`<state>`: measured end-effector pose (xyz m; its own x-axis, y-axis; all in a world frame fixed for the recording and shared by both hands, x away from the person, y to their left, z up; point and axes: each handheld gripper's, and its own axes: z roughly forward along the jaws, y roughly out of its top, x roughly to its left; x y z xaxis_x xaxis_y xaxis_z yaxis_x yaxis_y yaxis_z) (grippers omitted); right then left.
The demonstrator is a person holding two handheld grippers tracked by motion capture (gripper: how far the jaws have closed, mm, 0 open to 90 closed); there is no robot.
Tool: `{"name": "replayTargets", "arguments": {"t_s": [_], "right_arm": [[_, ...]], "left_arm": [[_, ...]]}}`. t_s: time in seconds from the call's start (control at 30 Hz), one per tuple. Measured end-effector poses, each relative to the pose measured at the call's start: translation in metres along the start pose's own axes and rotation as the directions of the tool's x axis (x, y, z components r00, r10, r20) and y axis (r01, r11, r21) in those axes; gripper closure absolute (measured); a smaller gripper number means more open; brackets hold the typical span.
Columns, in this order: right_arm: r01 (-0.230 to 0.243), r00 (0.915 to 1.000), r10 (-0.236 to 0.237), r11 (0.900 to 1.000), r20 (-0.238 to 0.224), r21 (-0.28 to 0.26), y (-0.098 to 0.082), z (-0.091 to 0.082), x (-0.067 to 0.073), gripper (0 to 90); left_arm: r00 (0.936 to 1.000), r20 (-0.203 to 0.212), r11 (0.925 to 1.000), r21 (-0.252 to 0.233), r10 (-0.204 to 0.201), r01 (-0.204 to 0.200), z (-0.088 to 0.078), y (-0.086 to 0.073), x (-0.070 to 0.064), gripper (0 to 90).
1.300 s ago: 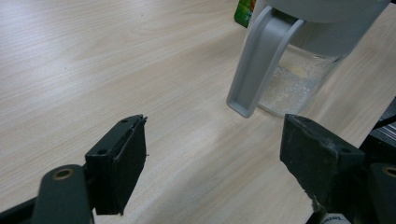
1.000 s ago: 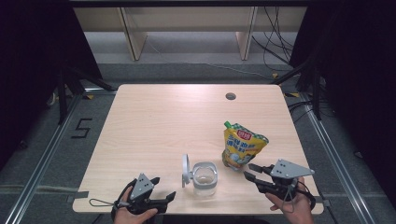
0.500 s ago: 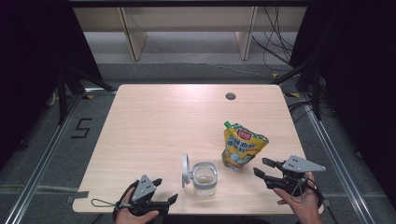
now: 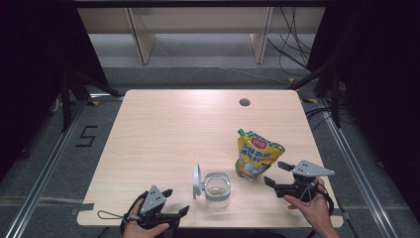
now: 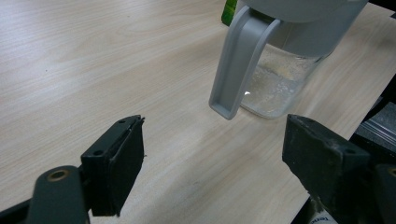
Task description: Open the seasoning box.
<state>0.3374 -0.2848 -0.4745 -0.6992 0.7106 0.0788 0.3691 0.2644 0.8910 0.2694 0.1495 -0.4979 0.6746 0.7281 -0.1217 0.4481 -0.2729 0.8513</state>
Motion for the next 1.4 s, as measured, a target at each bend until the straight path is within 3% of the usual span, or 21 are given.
{"name": "replayTargets", "arguments": {"t_s": [0.03,0.1,0.13,0.17,0.2,0.23,0.27,0.3,0.43,0.53,0.6,0.67,0.7,0.8,0.83,0.9,0.97,1.07,1.17,1.33,1.4], "right_arm": [[0.039,0.9992,-0.039,0.999,-0.007,-0.006,0.001,0.002,-0.002,20.0],[0.009,0.9999,-0.009,1.000,-0.006,0.006,0.001,0.004,0.001,18.0],[0.037,0.9991,-0.037,0.999,-0.019,-0.013,0.002,0.009,-0.003,16.6],[0.025,0.9997,-0.025,1.000,-0.008,-0.001,0.002,0.009,-0.001,16.4],[0.031,0.9994,-0.031,0.999,-0.015,-0.012,0.002,0.012,-0.003,16.4],[0.065,0.9978,-0.065,0.998,-0.013,-0.023,0.002,0.015,-0.006,16.1],[0.010,0.9997,-0.010,1.000,-0.023,-0.009,0.002,0.016,-0.004,16.1],[0.029,0.9993,-0.030,0.999,-0.021,-0.014,0.003,0.019,-0.007,16.0],[-0.006,0.9993,0.005,1.000,-0.037,-0.024,0.003,0.026,-0.008,16.2],[0.008,0.9988,-0.010,0.999,-0.048,-0.040,0.003,0.035,-0.011,16.5],[0.041,0.9985,-0.043,0.998,-0.033,-0.051,0.003,0.039,-0.012,17.2],[0.013,0.9993,-0.014,0.999,-0.034,-0.041,0.003,0.041,-0.010,18.6],[0.037,0.9985,-0.039,0.997,-0.038,-0.063,0.003,0.044,-0.013,19.1],[0.014,0.9991,-0.017,0.996,-0.038,-0.090,0.003,0.047,-0.013,19.8],[0.000,0.9982,-0.005,0.997,-0.060,-0.077,0.004,0.047,-0.014,21.2],[-0.005,0.9986,0.001,0.997,-0.053,-0.082,0.004,0.048,-0.013,23.8],[0.031,0.9988,-0.035,0.993,-0.034,-0.110,0.004,0.050,-0.015,27.7],[-0.023,0.9987,0.018,0.994,-0.047,-0.104,0.004,0.052,-0.011,30.3],[-0.005,0.9995,0.002,0.995,-0.032,-0.097,0.004,0.052,-0.013,32.5],[-0.064,0.9976,0.061,0.992,-0.032,-0.107,0.005,0.054,-0.008,34.4],[-0.040,0.9992,0.040,0.993,-0.006,-0.114,0.005,0.054,-0.008,35.3]], "left_arm": [[1.0000,-0.004,1.0000,0.002,-0.004,0.004,0.000,0.000,0.000,20.3],[1.0000,-0.005,1.0000,0.001,-0.005,0.005,0.000,0.000,0.000,20.4],[1.0000,-0.008,1.0000,0.004,-0.001,0.001,0.000,0.000,0.000,20.4],[0.9999,-0.008,1.0000,0.001,-0.008,0.008,0.000,0.000,0.000,20.3],[0.9997,-0.004,0.9998,0.001,0.022,-0.022,0.000,0.001,0.002,20.4],[1.0000,-0.004,1.0000,-0.006,0.002,-0.002,0.000,0.000,0.000,20.3],[1.0000,-0.004,1.0000,-0.006,0.006,-0.006,0.000,0.001,0.001,20.4],[1.0000,-0.004,1.0000,-0.007,0.005,-0.005,0.000,0.000,0.001,20.4],[0.9999,-0.006,0.9999,-0.007,-0.009,0.009,0.000,0.000,0.000,20.4],[0.9998,-0.004,0.9998,0.005,0.019,-0.019,-0.001,0.001,0.001,20.4],[0.9999,-0.011,1.0000,0.005,-0.001,0.001,0.000,0.000,0.000,20.4],[1.0000,-0.008,1.0000,0.005,0.001,-0.001,0.000,0.000,0.000,20.4],[1.0000,-0.008,1.0000,0.006,0.002,-0.002,0.000,0.000,0.000,20.4],[1.0000,-0.008,1.0000,0.003,-0.005,0.005,0.000,0.000,0.000,20.4],[1.0000,-0.009,1.0000,0.005,-0.002,0.002,0.000,0.000,0.000,20.4],[1.0000,-0.006,1.0000,0.006,0.001,-0.001,0.000,0.000,0.000,20.4],[1.0000,-0.003,1.0000,0.001,-0.006,0.006,0.000,0.000,0.000,20.4],[1.0000,-0.004,1.0000,0.000,-0.003,0.003,0.000,0.000,0.000,20.4],[1.0000,-0.004,1.0000,0.001,-0.003,0.003,0.000,0.000,0.000,20.4],[1.0000,-0.002,1.0000,0.004,0.000,0.000,0.000,0.000,0.000,20.4],[1.0000,-0.006,1.0000,0.005,-0.001,0.001,0.000,0.000,0.000,20.4]]}}
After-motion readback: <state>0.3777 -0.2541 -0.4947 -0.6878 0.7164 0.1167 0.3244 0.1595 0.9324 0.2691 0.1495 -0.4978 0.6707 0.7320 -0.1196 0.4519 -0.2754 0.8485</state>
